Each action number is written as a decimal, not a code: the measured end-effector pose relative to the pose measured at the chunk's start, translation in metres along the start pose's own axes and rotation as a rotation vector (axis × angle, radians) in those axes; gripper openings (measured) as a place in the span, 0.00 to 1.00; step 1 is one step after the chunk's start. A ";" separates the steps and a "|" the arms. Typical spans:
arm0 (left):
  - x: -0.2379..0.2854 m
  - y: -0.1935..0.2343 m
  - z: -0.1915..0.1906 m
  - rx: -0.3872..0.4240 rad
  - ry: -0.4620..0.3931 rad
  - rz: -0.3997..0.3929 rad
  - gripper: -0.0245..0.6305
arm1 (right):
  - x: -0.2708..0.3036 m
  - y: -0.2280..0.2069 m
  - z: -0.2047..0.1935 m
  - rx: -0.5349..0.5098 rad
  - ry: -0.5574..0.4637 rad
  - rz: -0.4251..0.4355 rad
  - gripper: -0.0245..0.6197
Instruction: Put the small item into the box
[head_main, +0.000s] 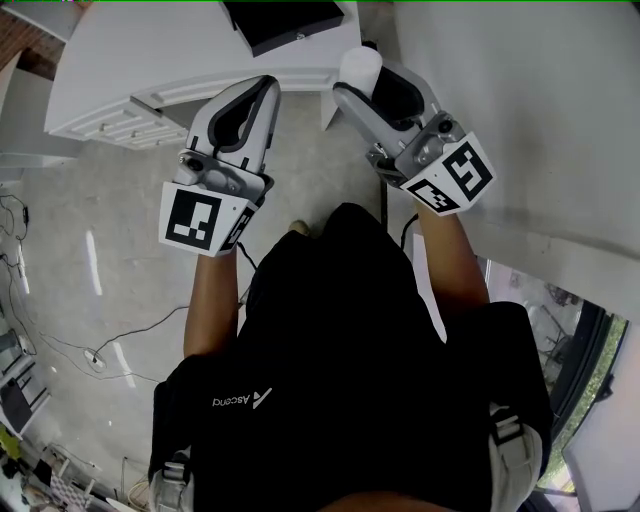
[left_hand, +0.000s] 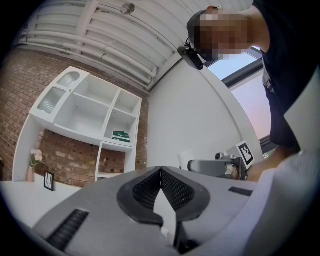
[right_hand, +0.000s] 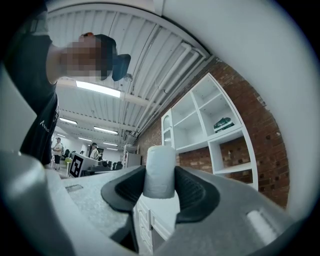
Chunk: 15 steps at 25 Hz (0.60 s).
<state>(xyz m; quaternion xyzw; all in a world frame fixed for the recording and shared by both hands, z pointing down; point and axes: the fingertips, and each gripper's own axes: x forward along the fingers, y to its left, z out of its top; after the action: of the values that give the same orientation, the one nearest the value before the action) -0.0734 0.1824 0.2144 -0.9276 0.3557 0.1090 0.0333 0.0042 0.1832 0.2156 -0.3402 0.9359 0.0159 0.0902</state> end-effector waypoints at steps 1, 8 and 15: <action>0.001 0.003 -0.001 0.001 0.001 -0.001 0.04 | 0.002 -0.002 -0.001 -0.001 0.001 -0.002 0.32; 0.022 0.034 -0.007 0.009 0.003 0.009 0.04 | 0.024 -0.029 -0.012 -0.012 0.014 0.007 0.32; 0.059 0.074 -0.026 0.028 0.031 0.049 0.04 | 0.053 -0.080 -0.023 -0.037 0.025 0.033 0.32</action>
<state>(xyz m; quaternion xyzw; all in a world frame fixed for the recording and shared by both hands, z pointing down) -0.0755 0.0846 0.2278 -0.9196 0.3804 0.0905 0.0381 0.0118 0.0855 0.2310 -0.3265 0.9419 0.0303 0.0721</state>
